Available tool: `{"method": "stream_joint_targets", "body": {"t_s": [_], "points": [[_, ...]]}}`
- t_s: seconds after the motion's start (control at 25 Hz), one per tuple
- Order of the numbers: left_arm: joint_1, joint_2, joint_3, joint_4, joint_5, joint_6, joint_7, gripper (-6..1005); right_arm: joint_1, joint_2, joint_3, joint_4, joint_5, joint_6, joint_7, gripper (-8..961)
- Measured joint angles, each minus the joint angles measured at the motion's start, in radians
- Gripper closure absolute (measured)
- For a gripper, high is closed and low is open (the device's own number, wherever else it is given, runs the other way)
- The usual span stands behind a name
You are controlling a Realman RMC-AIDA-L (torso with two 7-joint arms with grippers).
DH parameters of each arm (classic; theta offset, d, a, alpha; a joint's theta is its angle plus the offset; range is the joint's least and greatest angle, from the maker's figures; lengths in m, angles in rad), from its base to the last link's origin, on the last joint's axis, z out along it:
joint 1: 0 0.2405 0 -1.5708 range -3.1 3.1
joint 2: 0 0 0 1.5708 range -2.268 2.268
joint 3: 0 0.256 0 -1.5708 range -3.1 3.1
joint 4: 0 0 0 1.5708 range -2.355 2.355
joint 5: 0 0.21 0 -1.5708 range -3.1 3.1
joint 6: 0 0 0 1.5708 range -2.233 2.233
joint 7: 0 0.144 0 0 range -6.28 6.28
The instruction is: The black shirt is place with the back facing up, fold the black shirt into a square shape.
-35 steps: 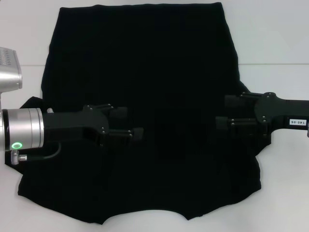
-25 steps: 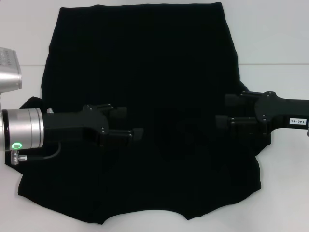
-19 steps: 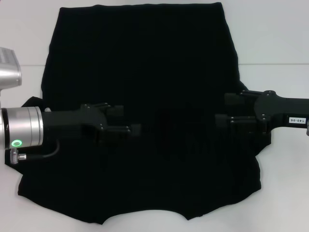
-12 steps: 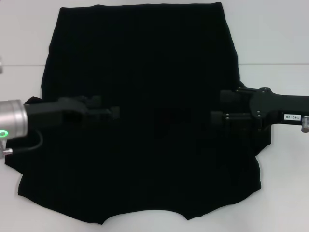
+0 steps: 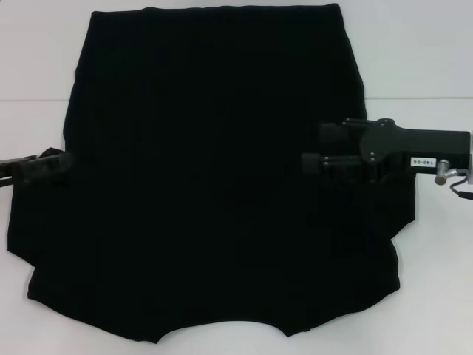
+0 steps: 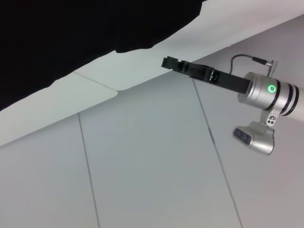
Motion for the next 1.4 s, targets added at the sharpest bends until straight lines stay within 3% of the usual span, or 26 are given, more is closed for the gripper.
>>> {"method": "stream_joint_targets", "body": {"t_s": [0.36, 1.4], "points": [[0.043, -0.008, -0.016, 0.037, 0.051, -0.075, -0.037, 111, 0.026, 0.009, -0.002, 0.000, -0.002, 0.022, 0.001, 83], [0.035, -0.015, -0.008, -0.038, 0.184, -0.177, -0.057, 112, 0.023, 0.009, -0.001, 0.000, 0.000, 0.040, 0.001, 89]]}}
